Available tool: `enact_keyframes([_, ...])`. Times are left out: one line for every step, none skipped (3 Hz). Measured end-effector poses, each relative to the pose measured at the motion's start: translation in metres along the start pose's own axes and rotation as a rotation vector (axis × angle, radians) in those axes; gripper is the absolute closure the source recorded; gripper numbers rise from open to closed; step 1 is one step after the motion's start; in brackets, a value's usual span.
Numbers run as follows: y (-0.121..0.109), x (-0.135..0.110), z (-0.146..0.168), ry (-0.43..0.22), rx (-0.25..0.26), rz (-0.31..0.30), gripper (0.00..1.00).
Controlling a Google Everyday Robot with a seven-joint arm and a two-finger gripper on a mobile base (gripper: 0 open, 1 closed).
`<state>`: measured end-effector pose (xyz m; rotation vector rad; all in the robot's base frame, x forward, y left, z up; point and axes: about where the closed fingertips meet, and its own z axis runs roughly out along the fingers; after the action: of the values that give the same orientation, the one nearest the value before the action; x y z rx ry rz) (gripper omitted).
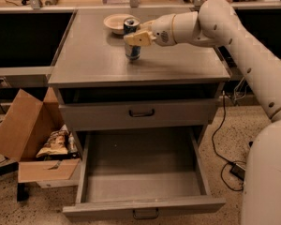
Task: Place redbull can into middle drawer
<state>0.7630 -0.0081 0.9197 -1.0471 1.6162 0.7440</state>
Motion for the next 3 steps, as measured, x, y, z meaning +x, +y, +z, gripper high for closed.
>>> enact_keyframes([0.027, -0.036, -0.018, -0.135, -0.086, -0.086, 1.00])
enact_keyframes([0.047, -0.065, -0.028, -0.228, -0.184, -0.150, 1.00])
enact_keyframes([0.051, -0.068, -0.030, -0.232, -0.197, -0.159, 1.00])
